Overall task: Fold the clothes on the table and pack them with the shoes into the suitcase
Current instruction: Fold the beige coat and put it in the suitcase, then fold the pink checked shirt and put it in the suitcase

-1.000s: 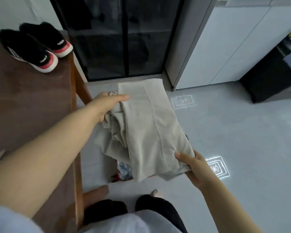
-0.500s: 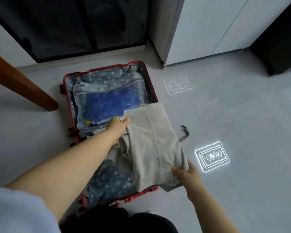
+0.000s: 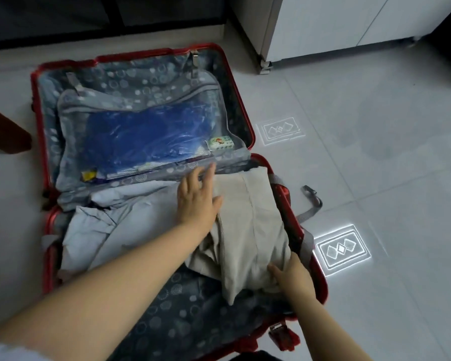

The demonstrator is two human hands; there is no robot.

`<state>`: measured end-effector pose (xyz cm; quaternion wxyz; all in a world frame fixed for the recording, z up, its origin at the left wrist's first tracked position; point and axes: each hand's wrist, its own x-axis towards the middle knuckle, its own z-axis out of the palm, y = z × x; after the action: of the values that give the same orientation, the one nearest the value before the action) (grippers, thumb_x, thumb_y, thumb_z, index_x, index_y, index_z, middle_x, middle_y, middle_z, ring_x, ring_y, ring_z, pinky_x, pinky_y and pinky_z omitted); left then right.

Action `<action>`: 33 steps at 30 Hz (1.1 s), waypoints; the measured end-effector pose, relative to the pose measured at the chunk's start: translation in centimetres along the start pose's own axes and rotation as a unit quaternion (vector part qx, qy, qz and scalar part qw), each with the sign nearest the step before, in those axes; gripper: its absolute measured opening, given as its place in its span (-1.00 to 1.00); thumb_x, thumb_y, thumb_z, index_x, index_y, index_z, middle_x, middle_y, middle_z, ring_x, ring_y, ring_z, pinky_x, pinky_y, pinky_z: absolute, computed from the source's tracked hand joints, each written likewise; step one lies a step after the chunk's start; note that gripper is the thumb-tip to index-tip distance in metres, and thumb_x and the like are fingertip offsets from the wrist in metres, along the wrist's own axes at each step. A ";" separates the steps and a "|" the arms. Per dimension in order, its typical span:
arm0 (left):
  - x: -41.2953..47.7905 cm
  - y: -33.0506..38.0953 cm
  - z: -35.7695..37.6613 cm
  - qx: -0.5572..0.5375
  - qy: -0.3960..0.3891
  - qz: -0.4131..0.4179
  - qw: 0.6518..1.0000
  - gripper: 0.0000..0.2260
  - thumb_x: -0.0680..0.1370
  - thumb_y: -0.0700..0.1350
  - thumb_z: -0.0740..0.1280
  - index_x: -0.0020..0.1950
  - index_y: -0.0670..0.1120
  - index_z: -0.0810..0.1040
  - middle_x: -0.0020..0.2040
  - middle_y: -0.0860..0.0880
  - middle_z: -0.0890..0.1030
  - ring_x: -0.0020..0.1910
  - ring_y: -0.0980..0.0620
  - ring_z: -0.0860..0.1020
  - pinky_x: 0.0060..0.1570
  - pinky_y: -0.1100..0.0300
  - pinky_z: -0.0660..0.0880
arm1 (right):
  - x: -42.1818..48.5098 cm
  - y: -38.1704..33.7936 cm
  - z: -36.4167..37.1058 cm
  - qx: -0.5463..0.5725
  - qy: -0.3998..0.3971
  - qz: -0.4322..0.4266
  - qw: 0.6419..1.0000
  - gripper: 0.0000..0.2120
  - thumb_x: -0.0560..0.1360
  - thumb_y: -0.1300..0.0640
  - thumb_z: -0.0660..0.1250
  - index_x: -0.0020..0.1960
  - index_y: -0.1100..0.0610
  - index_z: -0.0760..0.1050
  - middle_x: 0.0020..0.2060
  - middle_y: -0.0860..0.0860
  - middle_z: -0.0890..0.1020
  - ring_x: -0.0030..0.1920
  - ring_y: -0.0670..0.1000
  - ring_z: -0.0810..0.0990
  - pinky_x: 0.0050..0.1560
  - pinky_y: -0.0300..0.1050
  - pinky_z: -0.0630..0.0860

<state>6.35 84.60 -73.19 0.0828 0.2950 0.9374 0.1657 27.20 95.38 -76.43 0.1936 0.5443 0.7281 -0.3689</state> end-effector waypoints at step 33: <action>-23.1 7.0 -56.1 0.122 -0.239 -0.069 0.961 -0.44 0.60 0.19 -0.07 0.53 0.05 -0.18 0.55 -0.05 -0.01 0.52 -0.10 -0.14 0.41 -0.07 -0.34 | -48.5 -25.7 -24.0 -0.360 -0.044 -0.308 0.879 -0.37 0.61 -0.09 0.02 0.53 0.01 -0.26 0.53 0.10 -0.11 0.52 0.15 -0.13 0.48 0.05 -0.18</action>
<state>14.62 61.87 -17.14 0.2788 0.2680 0.9216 -0.0317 22.11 78.37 -19.23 0.2847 0.1680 0.9325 -0.1458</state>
